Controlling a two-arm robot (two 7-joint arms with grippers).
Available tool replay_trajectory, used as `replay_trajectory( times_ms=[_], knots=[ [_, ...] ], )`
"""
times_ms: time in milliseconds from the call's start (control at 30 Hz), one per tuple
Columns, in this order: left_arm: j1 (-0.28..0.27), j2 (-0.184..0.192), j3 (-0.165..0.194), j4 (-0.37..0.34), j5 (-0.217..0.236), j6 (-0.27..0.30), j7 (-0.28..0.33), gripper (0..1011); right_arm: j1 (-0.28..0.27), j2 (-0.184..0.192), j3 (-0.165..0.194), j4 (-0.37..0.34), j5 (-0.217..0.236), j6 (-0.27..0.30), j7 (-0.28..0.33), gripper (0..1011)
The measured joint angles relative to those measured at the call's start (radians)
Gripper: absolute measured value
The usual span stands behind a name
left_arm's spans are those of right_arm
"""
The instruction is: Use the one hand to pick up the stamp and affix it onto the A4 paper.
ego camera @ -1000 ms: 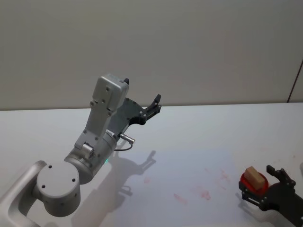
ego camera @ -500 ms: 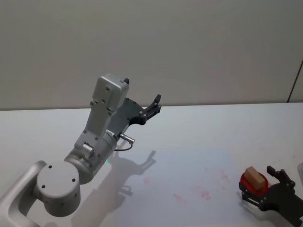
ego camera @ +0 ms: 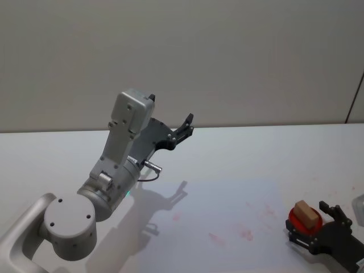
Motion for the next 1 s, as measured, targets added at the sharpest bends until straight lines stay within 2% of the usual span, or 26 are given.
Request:
replay_trajectory(
  times_ms=[100, 200, 300, 400, 533, 600, 667, 800, 833, 967, 1000],
  knots=[
    [0.000, 0.000, 0.000, 0.000, 0.000, 0.000, 0.000, 1001, 0.003, -0.004, -0.001, 0.005, -0.001, 0.000, -0.001, 1001],
    [0.000, 0.000, 0.000, 0.000, 0.000, 0.000, 0.000, 1001, 0.005, -0.007, -0.002, 0.010, -0.002, -0.001, -0.002, 960],
    [0.000, 0.000, 0.000, 0.000, 0.000, 0.000, 0.000, 1001, 0.008, -0.010, -0.003, 0.015, -0.002, -0.002, -0.004, 855],
    [0.000, 0.000, 0.000, 0.000, 0.000, 0.000, 0.000, 1001, 0.010, -0.013, -0.003, 0.018, -0.002, -0.003, -0.006, 807],
    [0.000, 0.000, 0.000, 0.000, 0.000, 0.000, 0.000, 1001, 0.012, -0.016, -0.004, 0.023, -0.002, -0.003, -0.009, 691],
    [0.000, 0.000, 0.000, 0.000, 0.000, 0.000, 0.000, 1001, 0.014, -0.018, -0.004, 0.026, -0.002, -0.002, -0.011, 590],
    [0.000, 0.000, 0.000, 0.000, 0.000, 0.000, 0.000, 1001, 0.014, -0.019, -0.004, 0.027, -0.002, -0.002, -0.012, 560],
    [0.000, 0.000, 0.000, 0.000, 0.000, 0.000, 0.000, 1001, 0.015, -0.022, -0.005, 0.031, -0.002, -0.002, -0.012, 417],
    [0.000, 0.000, 0.000, 0.000, 0.000, 0.000, 0.000, 1001, 0.015, -0.022, -0.005, 0.032, -0.002, -0.002, -0.012, 417],
    [0.000, 0.000, 0.000, 0.000, 0.000, 0.000, 0.000, 1001, 0.017, -0.024, -0.005, 0.035, -0.001, -0.005, -0.011, 250],
    [0.000, 0.000, 0.000, 0.000, 0.000, 0.000, 0.000, 1001, 0.017, -0.024, -0.005, 0.035, -0.001, -0.006, -0.011, 235]
  ],
)
